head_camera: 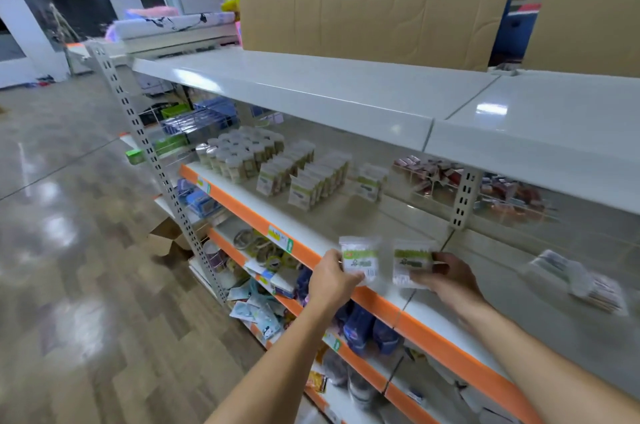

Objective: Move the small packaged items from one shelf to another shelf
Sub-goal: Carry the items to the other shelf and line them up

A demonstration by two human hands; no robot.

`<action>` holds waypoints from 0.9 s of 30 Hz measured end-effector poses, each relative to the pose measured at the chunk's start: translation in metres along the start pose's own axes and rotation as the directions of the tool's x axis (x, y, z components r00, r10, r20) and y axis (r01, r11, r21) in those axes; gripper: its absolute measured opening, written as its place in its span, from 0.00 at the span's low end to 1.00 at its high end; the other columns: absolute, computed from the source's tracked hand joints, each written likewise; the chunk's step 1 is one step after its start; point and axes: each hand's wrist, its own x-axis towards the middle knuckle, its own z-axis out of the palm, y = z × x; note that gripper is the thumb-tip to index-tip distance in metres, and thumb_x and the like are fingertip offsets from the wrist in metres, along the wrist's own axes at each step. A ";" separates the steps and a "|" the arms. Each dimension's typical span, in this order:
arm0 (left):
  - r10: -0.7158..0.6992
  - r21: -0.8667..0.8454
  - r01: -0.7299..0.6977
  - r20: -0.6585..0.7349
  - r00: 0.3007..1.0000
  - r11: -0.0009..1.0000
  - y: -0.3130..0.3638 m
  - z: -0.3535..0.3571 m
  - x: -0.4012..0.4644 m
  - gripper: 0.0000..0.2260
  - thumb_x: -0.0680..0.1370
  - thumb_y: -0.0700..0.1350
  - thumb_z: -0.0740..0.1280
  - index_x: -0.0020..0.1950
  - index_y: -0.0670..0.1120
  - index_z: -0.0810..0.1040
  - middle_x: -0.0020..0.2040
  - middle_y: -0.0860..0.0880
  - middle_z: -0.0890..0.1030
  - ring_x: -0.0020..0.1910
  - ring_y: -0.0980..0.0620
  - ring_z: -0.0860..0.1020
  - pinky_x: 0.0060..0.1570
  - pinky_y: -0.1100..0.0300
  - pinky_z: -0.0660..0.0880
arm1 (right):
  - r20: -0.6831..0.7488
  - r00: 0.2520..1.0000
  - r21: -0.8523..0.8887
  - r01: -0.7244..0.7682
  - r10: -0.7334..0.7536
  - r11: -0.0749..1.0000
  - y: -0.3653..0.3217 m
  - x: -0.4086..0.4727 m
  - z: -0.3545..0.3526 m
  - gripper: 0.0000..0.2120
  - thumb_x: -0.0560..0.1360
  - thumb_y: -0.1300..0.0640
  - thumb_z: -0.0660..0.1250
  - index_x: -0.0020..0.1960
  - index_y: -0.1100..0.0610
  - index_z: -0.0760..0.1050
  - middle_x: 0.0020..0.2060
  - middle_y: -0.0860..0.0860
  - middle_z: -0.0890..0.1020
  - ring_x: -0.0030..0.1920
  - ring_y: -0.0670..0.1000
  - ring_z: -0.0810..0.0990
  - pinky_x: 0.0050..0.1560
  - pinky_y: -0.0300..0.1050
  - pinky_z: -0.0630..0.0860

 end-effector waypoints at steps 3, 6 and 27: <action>0.021 -0.026 -0.021 0.015 1.000 0.999 -0.006 -0.002 0.022 0.14 0.72 0.49 0.73 0.54 0.49 0.74 0.49 0.51 0.81 0.47 0.51 0.80 0.51 0.49 0.79 | 0.006 0.999 -0.025 0.036 -0.036 0.999 -0.006 0.016 0.014 0.18 0.65 0.58 0.81 0.50 0.49 0.78 0.41 0.45 0.84 0.40 0.44 0.83 0.35 0.38 0.75; 0.040 -0.072 -0.039 0.006 0.999 0.997 -0.010 -0.006 0.051 0.16 0.74 0.48 0.74 0.58 0.47 0.75 0.51 0.48 0.81 0.50 0.49 0.80 0.53 0.46 0.78 | -0.004 0.997 -0.018 0.081 -0.082 0.997 -0.012 0.038 0.029 0.18 0.66 0.60 0.81 0.51 0.50 0.78 0.42 0.46 0.85 0.41 0.45 0.84 0.37 0.38 0.76; 0.179 -0.043 -0.177 0.024 0.984 0.983 0.004 0.000 0.198 0.09 0.74 0.37 0.69 0.54 0.41 0.79 0.47 0.45 0.82 0.47 0.46 0.80 0.45 0.55 0.75 | -0.158 0.983 -0.002 0.093 -0.092 0.996 -0.032 0.110 0.044 0.17 0.68 0.63 0.78 0.54 0.54 0.80 0.45 0.50 0.87 0.43 0.48 0.86 0.41 0.41 0.80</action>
